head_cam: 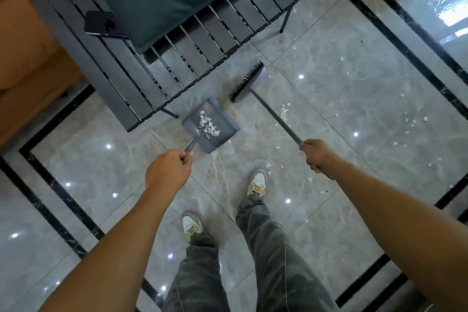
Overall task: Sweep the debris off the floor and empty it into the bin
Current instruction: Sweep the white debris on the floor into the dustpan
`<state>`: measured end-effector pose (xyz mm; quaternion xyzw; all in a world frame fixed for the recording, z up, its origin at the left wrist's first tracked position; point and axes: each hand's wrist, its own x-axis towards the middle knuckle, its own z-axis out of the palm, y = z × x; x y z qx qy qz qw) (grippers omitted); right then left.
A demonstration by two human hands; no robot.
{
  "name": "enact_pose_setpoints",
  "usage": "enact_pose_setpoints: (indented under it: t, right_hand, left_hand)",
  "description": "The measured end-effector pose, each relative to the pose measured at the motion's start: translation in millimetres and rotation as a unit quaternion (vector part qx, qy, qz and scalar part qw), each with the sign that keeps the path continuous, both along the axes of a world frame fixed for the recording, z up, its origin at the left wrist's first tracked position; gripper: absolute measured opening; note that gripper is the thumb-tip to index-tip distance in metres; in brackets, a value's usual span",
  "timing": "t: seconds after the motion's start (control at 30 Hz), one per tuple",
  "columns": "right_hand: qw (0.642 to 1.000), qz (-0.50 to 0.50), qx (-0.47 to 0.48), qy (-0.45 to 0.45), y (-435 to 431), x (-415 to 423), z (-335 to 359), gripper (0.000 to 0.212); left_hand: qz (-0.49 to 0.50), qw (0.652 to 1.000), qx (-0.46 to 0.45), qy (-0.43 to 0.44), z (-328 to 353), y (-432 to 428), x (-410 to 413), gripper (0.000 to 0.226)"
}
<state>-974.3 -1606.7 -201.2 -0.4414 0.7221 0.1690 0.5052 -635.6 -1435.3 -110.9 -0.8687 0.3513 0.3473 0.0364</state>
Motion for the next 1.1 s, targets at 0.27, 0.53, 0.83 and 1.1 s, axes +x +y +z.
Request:
enact_pose_setpoints:
  t: [0.27,0.53,0.83,1.1]
  right_hand:
    - [0.995,-0.07,0.066,0.011,-46,52,-57,0.022]
    - [0.974,-0.167,0.131,0.08,10,-51,-51,0.028]
    - [0.959,-0.24,0.15,0.013,97,-132,1,0.036]
    - [0.947,-0.317,0.043,-0.041,97,-147,41,0.02]
  left_hand:
    - [-0.036,0.999,-0.006,-0.002,-8,-17,-4,0.048]
    - [-0.08,0.997,0.001,-0.019,3,-32,-29,0.042]
    - [-0.125,0.991,0.013,-0.048,26,-70,-65,0.037]
    - [-0.149,0.988,-0.026,-0.037,55,-124,-100,0.047]
